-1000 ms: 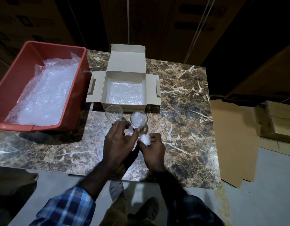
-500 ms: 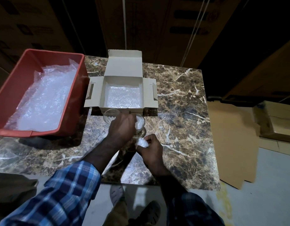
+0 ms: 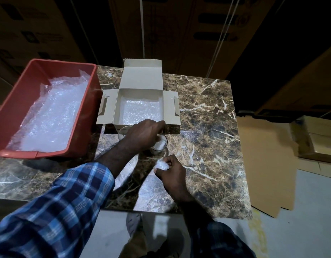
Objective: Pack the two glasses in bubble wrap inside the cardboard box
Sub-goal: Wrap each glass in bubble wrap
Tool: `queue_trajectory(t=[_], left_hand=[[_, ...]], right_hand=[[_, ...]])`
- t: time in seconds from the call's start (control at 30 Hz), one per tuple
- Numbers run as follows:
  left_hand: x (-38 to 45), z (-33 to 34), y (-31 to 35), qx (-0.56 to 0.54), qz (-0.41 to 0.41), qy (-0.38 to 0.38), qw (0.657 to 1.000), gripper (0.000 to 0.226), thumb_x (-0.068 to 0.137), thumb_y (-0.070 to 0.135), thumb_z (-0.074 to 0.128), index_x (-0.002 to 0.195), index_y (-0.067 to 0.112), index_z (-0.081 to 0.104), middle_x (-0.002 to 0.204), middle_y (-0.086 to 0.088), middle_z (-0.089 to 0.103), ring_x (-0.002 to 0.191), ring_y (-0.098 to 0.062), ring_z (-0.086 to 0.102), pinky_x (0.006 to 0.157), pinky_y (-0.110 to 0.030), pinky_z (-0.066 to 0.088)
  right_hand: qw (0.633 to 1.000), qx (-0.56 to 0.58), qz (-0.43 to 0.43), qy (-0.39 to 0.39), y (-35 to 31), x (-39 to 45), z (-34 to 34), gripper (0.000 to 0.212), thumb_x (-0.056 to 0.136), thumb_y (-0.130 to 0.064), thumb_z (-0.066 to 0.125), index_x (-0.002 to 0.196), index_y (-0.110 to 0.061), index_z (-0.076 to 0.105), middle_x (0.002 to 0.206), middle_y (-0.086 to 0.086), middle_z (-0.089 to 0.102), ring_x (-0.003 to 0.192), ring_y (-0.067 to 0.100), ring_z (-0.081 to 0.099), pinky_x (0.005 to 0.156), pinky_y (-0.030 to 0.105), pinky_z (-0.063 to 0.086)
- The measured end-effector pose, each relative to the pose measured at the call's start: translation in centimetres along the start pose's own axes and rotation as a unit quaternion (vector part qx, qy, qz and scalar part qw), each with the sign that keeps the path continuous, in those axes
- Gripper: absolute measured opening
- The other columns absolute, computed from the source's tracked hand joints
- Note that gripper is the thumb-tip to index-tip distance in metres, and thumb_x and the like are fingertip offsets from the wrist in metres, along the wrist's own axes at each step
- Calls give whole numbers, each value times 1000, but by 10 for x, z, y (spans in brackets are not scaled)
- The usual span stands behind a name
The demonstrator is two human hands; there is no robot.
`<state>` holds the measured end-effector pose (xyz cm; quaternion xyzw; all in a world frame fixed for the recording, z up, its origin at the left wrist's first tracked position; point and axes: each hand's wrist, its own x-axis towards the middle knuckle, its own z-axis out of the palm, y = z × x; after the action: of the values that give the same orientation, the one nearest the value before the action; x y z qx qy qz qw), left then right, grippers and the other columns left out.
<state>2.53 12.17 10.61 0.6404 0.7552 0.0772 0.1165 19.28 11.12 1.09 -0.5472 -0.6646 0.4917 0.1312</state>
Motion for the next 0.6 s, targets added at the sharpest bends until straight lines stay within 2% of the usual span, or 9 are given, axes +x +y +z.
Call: queue_trajectory(t=[0.13, 0.23, 0.33, 0.43, 0.53, 0.6], left_hand=[[-6, 3, -4, -13, 19, 9, 1000, 13, 89, 10, 69, 99, 12, 62, 84, -7, 61, 77, -27, 58, 61, -38, 51], [-10, 6, -9, -23, 22, 14, 999, 12, 88, 9, 70, 97, 14, 63, 78, -1, 54, 69, -25, 55, 58, -31, 43], [-14, 9, -13, -24, 49, -4, 999, 13, 89, 14, 71, 101, 15, 68, 84, -4, 66, 73, -25, 60, 63, -31, 47], [-19, 15, -18, -28, 85, -5, 996, 14, 85, 13, 76, 97, 16, 69, 78, -3, 70, 63, -18, 55, 60, -32, 52], [-21, 11, -16, -35, 81, -19, 996, 25, 88, 15, 75, 113, 20, 74, 91, -6, 77, 68, -17, 64, 62, -27, 48], [-19, 7, -13, -18, 81, -45, 996, 31, 95, 16, 67, 125, 25, 70, 100, -5, 77, 66, -13, 60, 61, -24, 40]], right_hand=[[1000, 5, 8, -1, -5, -2, -5, 35, 66, -24, 85, 89, -25, 58, 86, -8, 65, 82, 17, 61, 80, 40, 53], [1000, 4, 0, 27, -4, -4, -14, 34, 66, -24, 85, 89, -26, 60, 87, -8, 66, 83, 17, 62, 78, 39, 53], [997, -27, -57, 44, -4, -12, -24, 41, 68, -24, 81, 98, -31, 54, 90, -6, 65, 83, 21, 62, 74, 40, 53], [988, -56, -136, 37, -9, -21, -33, 51, 75, -20, 77, 114, -37, 49, 99, -5, 61, 80, 19, 61, 72, 36, 52], [977, -104, -187, 15, -17, -25, -38, 60, 82, -17, 73, 134, -34, 49, 115, 1, 58, 96, 20, 59, 86, 33, 49], [969, -138, -205, 10, -21, -27, -38, 58, 85, -18, 70, 138, -31, 50, 112, 4, 55, 97, 22, 58, 89, 34, 49]])
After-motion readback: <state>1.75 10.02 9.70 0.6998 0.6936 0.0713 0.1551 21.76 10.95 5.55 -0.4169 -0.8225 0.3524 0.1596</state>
